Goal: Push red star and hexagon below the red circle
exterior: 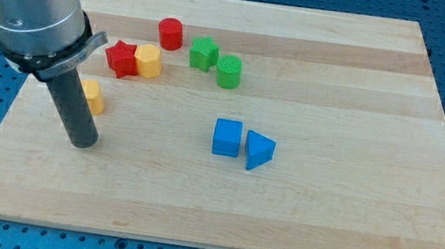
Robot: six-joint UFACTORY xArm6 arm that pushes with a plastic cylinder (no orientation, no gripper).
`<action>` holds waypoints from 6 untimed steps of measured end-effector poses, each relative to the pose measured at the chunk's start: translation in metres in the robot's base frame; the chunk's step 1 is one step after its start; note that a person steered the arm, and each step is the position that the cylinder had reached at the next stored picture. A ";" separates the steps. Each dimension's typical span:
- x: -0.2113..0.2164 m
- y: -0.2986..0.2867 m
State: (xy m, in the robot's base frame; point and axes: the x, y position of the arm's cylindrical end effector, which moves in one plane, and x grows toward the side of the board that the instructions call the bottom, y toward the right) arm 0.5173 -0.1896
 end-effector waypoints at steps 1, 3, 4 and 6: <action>-0.001 -0.019; -0.071 -0.088; -0.100 -0.061; -0.136 -0.009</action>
